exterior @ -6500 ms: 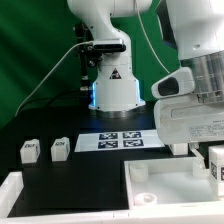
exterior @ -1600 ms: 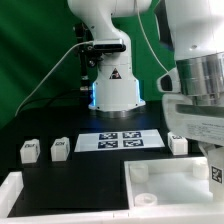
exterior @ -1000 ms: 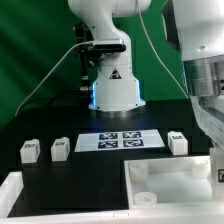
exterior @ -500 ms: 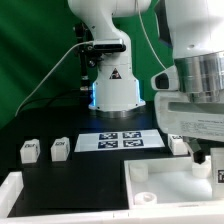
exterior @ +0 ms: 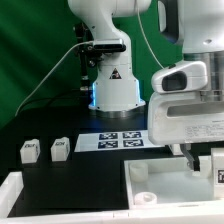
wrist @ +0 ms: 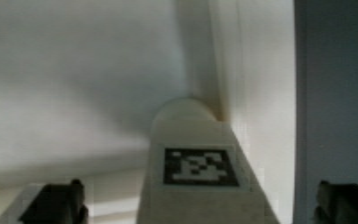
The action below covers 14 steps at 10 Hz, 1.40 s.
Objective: Assemble one leg
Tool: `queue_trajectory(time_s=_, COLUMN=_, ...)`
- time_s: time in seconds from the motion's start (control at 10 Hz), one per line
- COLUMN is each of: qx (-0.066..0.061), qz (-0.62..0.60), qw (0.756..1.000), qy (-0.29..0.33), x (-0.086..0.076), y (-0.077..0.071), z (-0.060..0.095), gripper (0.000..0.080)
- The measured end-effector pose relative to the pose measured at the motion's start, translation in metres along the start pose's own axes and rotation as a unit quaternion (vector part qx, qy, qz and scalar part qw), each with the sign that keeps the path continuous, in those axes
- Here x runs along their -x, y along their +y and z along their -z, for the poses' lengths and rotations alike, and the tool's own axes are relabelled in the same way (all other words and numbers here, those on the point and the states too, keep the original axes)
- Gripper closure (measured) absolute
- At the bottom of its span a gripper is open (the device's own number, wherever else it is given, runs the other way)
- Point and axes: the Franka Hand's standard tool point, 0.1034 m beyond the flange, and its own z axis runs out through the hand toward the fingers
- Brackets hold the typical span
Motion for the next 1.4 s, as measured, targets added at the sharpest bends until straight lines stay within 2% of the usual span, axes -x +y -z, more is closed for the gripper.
queue_trajectory(time_s=0.2, qx=0.002, qz=0.011, qw=1.000, qy=0.001, x=-0.0003, y=-0.0013, z=-0.0010, gripper=0.0150)
queue_trajectory(time_s=0.4, qx=0.001, qz=-0.017, qw=1.000, qy=0.001, x=-0.0003, y=-0.0012, z=-0.0010, gripper=0.0393)
queue_trajectory(time_s=0.5, qx=0.000, qz=-0.070, qw=0.998, qy=0.000, x=-0.0001, y=-0.0019, z=-0.0010, gripper=0.0393)
queue_trajectory(time_s=0.6, qx=-0.001, qz=-0.103, qw=0.995, qy=0.000, x=-0.0002, y=-0.0018, z=-0.0010, gripper=0.0505)
queue_trajectory(time_s=0.9, qx=-0.002, qz=-0.237, qw=0.972, qy=0.000, x=-0.0002, y=-0.0022, z=-0.0010, gripper=0.0505)
queue_trajectory(time_s=1.1, qx=-0.003, qz=-0.361, qw=0.932, qy=-0.001, x=-0.0001, y=-0.0025, z=-0.0017, gripper=0.0505)
queue_trajectory(time_s=1.3, qx=-0.006, qz=-0.484, qw=0.875, qy=0.006, x=-0.0004, y=-0.0041, z=-0.0028, gripper=0.0505)
queue_trajectory(time_s=1.4, qx=-0.009, qz=-0.552, qw=0.834, qy=0.011, x=-0.0006, y=-0.0049, z=-0.0029, gripper=0.0505)
